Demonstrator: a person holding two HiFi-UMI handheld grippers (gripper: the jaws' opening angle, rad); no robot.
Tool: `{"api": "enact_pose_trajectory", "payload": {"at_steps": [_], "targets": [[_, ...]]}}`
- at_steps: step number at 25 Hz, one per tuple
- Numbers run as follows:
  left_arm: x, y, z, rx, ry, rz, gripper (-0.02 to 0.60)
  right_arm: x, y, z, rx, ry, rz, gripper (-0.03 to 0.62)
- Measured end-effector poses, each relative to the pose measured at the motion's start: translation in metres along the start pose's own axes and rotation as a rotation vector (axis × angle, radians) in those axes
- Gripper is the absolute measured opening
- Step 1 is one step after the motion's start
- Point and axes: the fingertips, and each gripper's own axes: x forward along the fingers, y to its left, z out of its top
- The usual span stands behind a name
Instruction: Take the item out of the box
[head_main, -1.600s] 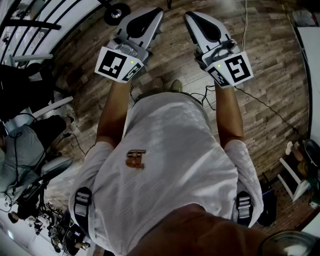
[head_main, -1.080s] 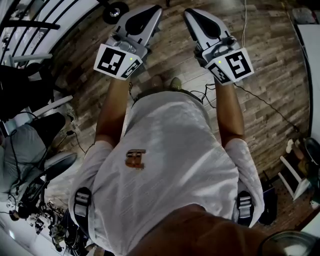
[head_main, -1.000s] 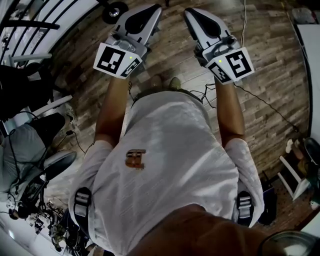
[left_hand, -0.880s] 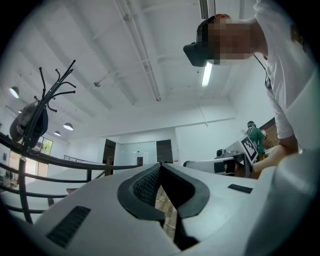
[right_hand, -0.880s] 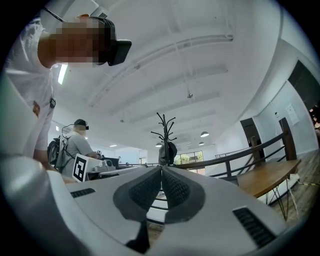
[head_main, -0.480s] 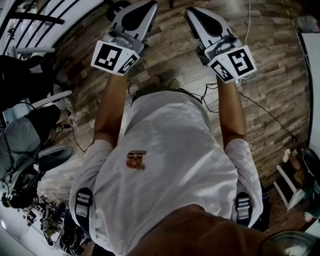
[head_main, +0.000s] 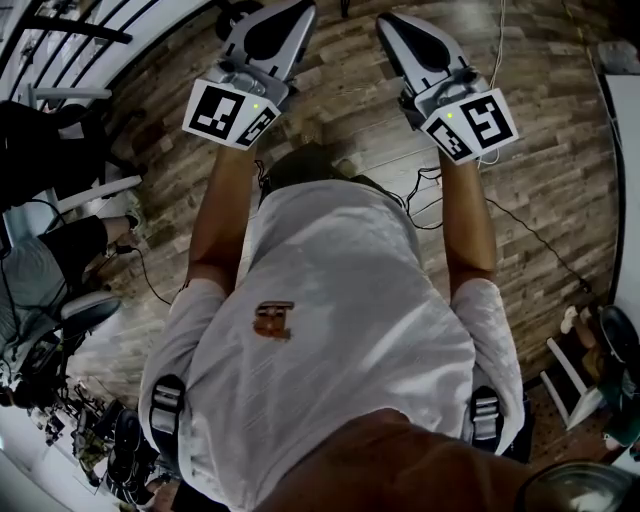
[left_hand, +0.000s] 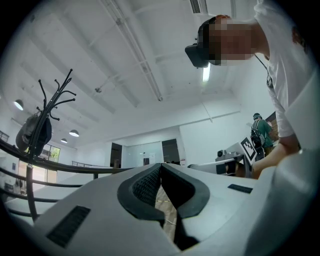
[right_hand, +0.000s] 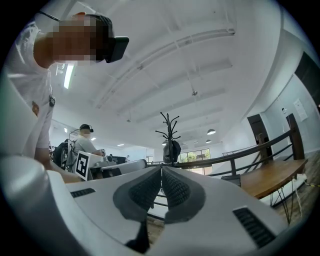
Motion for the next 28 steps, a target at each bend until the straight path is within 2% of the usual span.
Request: {"api": "enact_pose_trajectory", "payload": {"at_steps": [6, 13, 21, 28], "targets": [[0.010, 0.014, -0.004, 0.010, -0.001, 0.005, 0.020, 0.009, -0.015, -0.003, -0.001, 0.000, -0.001, 0.032], [0.040, 0.058, -0.019, 0.010, -0.007, 0.000, 0.020, 0.047, -0.054, -0.012, -0.011, 0.012, -0.002, 0.032], [0.095, 0.163, -0.048, 0.009, -0.016, -0.004, 0.020, 0.141, -0.131, -0.029, -0.020, 0.048, -0.010, 0.032], [0.149, 0.275, -0.074, -0.002, -0.016, -0.022, 0.020, 0.243, -0.208, -0.042, -0.030, 0.081, -0.028, 0.032]]}}
